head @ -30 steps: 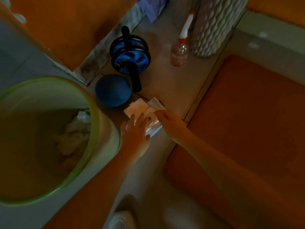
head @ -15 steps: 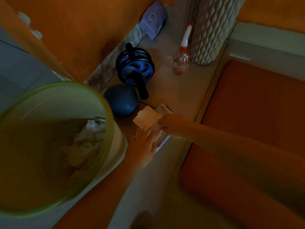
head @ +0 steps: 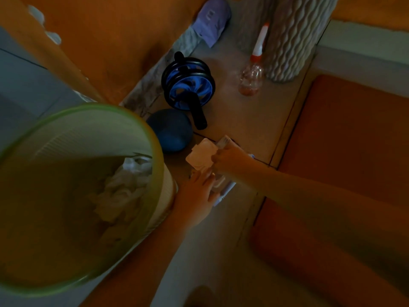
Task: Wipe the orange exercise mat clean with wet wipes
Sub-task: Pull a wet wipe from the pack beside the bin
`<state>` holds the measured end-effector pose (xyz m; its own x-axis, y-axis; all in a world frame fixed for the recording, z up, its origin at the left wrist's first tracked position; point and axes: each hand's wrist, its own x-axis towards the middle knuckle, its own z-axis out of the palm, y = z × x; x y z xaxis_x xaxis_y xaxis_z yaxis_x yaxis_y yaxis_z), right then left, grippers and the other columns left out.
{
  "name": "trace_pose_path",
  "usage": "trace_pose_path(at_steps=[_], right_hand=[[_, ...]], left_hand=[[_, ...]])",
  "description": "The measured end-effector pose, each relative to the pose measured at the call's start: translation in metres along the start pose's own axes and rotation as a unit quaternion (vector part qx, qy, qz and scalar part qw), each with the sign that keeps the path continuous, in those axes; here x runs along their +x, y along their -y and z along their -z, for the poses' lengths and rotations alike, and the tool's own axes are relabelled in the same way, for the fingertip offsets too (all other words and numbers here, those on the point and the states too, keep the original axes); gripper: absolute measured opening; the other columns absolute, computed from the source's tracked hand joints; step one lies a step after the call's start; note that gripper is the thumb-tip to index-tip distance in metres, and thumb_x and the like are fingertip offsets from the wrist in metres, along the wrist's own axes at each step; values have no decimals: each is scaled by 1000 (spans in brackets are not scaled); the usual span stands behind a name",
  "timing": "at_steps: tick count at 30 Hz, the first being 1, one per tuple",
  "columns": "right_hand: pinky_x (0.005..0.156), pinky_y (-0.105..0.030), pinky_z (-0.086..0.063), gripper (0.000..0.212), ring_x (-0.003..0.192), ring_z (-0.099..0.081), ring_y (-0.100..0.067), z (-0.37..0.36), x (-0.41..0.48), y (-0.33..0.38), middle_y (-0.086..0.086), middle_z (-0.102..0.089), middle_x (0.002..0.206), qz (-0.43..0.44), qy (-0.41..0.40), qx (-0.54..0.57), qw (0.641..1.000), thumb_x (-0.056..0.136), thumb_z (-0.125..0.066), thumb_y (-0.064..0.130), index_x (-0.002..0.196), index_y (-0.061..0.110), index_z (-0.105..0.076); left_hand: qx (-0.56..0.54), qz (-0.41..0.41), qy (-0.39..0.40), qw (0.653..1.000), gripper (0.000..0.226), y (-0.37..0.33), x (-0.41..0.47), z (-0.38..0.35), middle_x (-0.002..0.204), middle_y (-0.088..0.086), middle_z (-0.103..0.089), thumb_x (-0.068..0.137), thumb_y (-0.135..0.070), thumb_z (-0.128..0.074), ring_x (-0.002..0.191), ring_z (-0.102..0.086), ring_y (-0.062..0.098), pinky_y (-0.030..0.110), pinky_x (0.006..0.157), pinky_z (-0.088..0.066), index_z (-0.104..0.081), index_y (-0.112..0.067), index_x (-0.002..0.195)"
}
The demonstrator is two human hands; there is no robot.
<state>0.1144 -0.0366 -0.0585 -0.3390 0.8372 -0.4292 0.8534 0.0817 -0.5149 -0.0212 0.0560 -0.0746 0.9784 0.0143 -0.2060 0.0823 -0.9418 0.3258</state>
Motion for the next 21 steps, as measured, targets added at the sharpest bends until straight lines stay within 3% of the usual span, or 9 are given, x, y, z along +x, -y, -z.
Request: trace_pose_path(at_steps=[1,3,4,8,13,16,18,21], right_hand=[[101,-52,-40,24,115,-52,-40,0,1,-4,-25,-53,109,-46,-47,-75,995,97,-50,8,118,2,-58],[102,-45,-37,31,124,-46,-36,5,0,-2,-20,-48,130,-227,16,-255,940,101,-44,16,130,5,-51],[101,-41,-38,34,125,-45,-32,4,-1,-2,-14,-45,136,-249,31,-305,919,102,-42,21,133,9,-49],[99,-33,-37,31,125,-47,-25,17,2,4,-10,-48,138,-242,44,-287,926,103,-37,16,129,10,-53],[98,-35,-40,32,119,-49,-26,17,-3,-5,-9,-51,131,-253,0,-245,936,104,-36,24,124,9,-55],[97,-42,-40,32,112,-51,-25,12,-7,-10,-5,-55,123,-255,-33,-265,930,102,-37,32,120,13,-56],[96,-37,-38,32,111,-52,-24,7,-11,-12,-4,-55,121,-263,-69,-230,934,101,-37,31,120,12,-54],[95,-36,-34,31,113,-51,-24,2,-18,-14,-5,-52,125,-266,-105,-198,938,102,-39,25,126,15,-55]], left_hand=[[-1,0,0,1000,62,-1,0,1,148,2,-41,89,-51,-22,127,-45,21,33,89,-45,-52,-18,133],[5,-1,-6,1000,54,-2,0,1,152,-2,-33,95,-47,-30,131,-39,17,31,93,-41,-43,-22,141],[7,-3,-11,1000,50,-3,-1,1,154,-3,-31,98,-43,-36,133,-36,17,31,96,-39,-39,-22,144],[18,0,-28,999,48,-6,1,5,155,-4,-26,101,-39,-39,136,-30,14,28,100,-35,-34,-24,146],[56,-33,-24,998,60,-2,3,1,150,2,-37,91,-49,-24,131,-39,20,32,95,-40,-50,-18,135],[115,-115,-14,987,47,-2,5,7,123,10,-63,88,-37,-35,109,-60,24,28,82,-43,-71,-13,106],[148,-164,-64,973,41,2,6,7,98,10,-72,84,-29,-38,93,-67,23,25,74,-47,-76,-13,85],[180,-182,-67,964,45,5,7,4,97,14,-72,94,-20,-33,92,-70,29,36,70,-57,-76,-9,86]])
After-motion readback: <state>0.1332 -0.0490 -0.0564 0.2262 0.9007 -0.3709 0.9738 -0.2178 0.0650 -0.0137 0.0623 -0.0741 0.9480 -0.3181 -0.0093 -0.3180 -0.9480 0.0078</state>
